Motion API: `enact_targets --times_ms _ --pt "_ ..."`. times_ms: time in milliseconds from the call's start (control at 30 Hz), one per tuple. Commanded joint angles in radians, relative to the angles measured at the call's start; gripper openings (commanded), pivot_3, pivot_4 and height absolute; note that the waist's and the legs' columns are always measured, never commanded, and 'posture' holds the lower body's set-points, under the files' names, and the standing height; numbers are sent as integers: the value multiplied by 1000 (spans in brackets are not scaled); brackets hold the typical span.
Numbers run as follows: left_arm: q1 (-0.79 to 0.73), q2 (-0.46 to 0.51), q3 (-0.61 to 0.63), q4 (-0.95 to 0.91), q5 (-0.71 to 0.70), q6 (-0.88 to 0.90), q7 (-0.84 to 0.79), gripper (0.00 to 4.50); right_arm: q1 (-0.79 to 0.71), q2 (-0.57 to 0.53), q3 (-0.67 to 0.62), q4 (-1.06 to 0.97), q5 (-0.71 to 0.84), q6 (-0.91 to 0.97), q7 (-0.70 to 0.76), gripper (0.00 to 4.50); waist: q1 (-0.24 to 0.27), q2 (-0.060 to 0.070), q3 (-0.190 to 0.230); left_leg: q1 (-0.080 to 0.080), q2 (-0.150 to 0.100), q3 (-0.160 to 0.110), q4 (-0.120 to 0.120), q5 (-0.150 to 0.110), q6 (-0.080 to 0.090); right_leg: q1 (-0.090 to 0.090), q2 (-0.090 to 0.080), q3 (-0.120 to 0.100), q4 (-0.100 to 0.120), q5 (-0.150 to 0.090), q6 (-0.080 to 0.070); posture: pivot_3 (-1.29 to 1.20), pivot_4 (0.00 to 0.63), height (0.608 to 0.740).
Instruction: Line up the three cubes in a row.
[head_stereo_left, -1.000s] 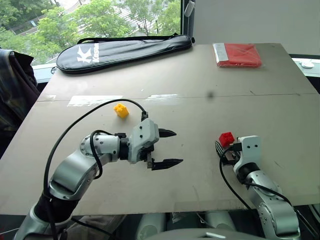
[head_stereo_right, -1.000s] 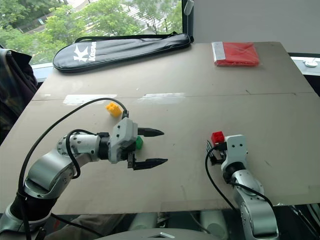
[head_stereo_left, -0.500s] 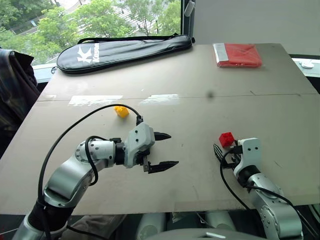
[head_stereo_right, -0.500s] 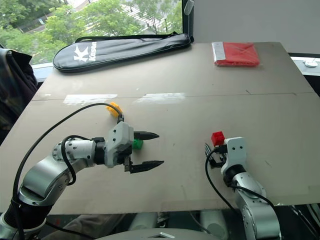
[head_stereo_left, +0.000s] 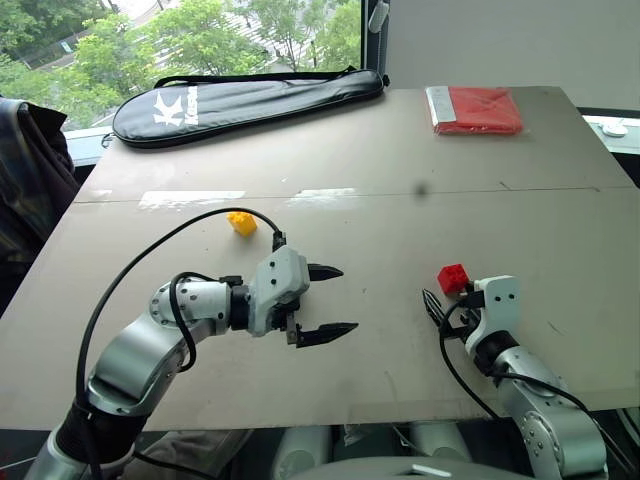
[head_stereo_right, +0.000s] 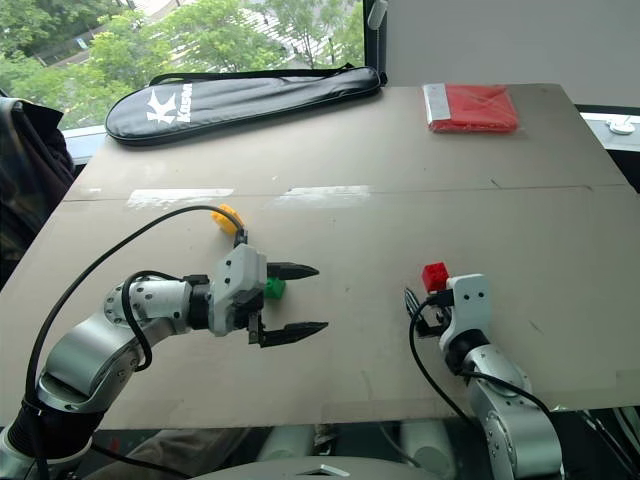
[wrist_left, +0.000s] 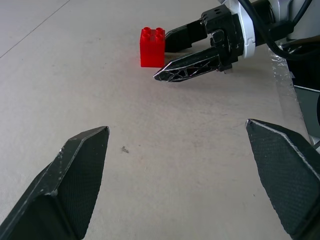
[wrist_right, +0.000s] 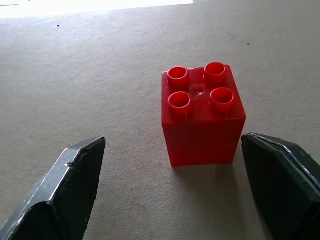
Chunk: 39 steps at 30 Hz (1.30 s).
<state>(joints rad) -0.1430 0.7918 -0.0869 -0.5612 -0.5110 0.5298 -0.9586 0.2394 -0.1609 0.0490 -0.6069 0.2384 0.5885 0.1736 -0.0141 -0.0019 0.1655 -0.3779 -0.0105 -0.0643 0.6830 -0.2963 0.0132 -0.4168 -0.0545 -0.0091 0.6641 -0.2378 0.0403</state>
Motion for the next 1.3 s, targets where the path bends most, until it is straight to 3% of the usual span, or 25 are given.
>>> enact_targets --times_ms 33,667,900,1100,1300 --pt "1 1 13 -13 7 -27 -5 4500 7 -5 -9 -40 26 8 13 4458 0 0 0 0 0 0 0 0 0 0 0 0 0 0 0 0 150 700" --pt "14 2 14 -13 14 -35 -8 4500 25 -9 -21 -54 98 41 20 4458 0 0 0 0 0 0 0 0 0 0 0 0 0 0 0 0 150 700" --pt "20 -3 25 -20 11 -31 2 4500 46 -47 -53 -46 67 -41 41 4458 1 0 0 0 0 0 0 0 0 0 0 0 0 0 0 0 150 700" --pt "104 -25 124 -35 -31 -47 35 4500 152 -207 -169 -61 159 -168 272 4458 1 -1 1 0 0 1 0 0 0 0 0 0 -1 0 0 0 150 700" --pt "265 -149 235 -59 28 -142 191 4500 250 -360 -263 37 184 -386 549 4458 2 -3 2 1 2 2 0 0 0 1 0 0 -1 -1 2 0 150 700"
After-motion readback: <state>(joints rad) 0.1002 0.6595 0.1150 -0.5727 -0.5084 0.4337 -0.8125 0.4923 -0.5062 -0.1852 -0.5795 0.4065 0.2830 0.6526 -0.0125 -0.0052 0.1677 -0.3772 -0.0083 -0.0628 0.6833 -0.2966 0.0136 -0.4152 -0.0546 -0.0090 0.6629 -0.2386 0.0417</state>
